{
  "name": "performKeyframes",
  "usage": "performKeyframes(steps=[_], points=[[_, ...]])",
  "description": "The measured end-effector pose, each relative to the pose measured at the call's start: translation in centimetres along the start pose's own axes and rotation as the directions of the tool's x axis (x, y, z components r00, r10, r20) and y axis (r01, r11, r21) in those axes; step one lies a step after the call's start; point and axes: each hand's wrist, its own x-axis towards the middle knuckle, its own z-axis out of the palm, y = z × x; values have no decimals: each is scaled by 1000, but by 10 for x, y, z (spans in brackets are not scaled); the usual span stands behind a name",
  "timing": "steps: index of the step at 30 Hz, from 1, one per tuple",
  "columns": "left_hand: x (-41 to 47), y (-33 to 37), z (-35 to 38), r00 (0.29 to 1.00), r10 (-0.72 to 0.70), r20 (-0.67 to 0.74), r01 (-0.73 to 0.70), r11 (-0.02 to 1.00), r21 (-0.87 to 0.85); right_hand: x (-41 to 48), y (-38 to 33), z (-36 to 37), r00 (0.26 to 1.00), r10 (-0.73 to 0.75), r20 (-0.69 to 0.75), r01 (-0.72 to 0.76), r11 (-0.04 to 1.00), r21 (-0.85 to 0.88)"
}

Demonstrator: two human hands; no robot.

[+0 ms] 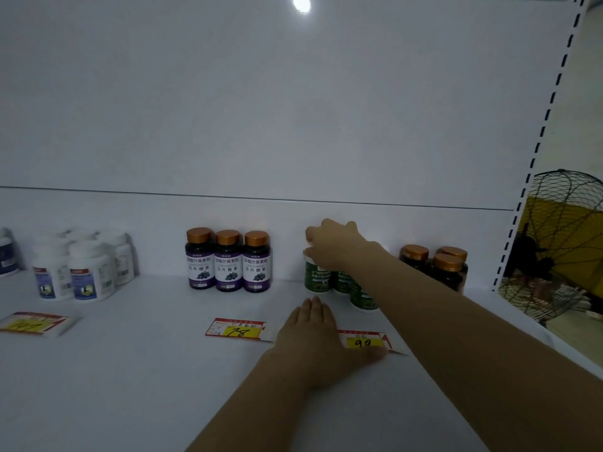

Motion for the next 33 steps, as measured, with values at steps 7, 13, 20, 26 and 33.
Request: performKeyframes(steps=[7, 13, 20, 26, 33], points=[[-1, 0, -1, 1000, 21, -6, -21, 1000, 21, 8, -8, 19, 994, 33, -100, -34, 999, -10], [-5, 2, -4, 999, 3, -34, -5, 999, -37, -15, 6, -23, 988, 28, -155, 4, 978, 207], [-11, 10, -23, 975, -54, -215, 3, 973, -229, -61, 32, -64, 938, 114, -328, 35, 909, 416], [-10, 4, -32, 947, -12, -320, -183, 801, -571, -86, 36, -38, 944, 203, -261, -11, 808, 589], [-3, -7, -31, 959, 4, -284, -171, 807, -565, -89, 33, 2, 922, 265, -281, 60, 619, 783]])
